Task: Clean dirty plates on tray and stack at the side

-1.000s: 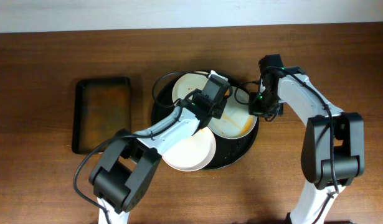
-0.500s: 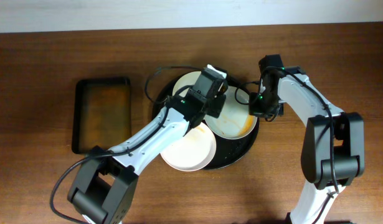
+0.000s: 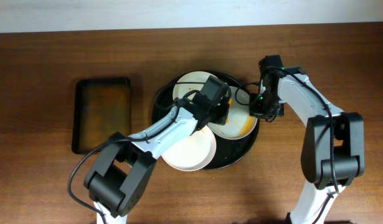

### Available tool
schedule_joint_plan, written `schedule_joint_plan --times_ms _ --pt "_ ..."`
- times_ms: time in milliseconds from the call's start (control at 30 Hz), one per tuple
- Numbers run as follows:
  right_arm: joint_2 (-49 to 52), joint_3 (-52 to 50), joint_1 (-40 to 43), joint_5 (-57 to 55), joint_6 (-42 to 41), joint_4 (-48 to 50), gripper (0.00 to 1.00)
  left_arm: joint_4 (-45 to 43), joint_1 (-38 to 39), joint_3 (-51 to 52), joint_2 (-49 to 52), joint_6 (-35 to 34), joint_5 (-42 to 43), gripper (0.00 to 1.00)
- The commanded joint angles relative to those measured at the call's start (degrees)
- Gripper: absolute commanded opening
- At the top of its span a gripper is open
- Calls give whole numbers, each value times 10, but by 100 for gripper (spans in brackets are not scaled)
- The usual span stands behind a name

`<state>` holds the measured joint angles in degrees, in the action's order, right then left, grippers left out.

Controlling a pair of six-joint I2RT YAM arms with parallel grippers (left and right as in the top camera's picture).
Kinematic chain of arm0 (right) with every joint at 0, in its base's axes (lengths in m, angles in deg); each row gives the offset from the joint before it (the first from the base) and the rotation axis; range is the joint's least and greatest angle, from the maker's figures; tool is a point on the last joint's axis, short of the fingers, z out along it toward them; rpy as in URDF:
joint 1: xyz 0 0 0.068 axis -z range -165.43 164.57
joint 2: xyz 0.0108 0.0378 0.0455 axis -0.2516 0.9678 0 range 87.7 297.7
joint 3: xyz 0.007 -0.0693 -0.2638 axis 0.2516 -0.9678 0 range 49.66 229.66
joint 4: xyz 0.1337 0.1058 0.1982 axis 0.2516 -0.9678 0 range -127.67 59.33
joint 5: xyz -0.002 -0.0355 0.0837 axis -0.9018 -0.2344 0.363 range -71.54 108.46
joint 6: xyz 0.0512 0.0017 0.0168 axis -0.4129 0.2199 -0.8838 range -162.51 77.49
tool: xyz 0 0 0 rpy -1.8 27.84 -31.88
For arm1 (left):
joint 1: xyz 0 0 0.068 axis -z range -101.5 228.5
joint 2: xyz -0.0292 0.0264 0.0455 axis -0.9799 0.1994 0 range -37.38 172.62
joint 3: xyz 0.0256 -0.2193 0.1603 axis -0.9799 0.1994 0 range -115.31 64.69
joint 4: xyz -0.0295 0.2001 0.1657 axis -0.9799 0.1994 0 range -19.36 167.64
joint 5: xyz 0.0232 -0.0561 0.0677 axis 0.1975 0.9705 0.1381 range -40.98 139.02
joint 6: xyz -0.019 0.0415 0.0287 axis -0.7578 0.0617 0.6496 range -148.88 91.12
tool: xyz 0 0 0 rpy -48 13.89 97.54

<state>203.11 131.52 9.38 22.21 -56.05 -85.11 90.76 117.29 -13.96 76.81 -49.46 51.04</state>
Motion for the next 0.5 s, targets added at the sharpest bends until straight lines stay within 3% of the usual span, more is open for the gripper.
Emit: schedule_joint_plan --times_ms 0,233,300,467 --pt "9 -2 8 -46 -2 -9 4 -2 -24 -12 -33 36 -96 0" --pt "-28 23 8 -45 -2 -37 15 34 -46 -12 -147 35 -91 0" --pt "-47 53 8 -42 -2 -75 23 73 -70 -12 -172 35 -92 0" --pt "-71 81 11 124 -2 -125 32 211 -148 -12 -202 35 -91 0"
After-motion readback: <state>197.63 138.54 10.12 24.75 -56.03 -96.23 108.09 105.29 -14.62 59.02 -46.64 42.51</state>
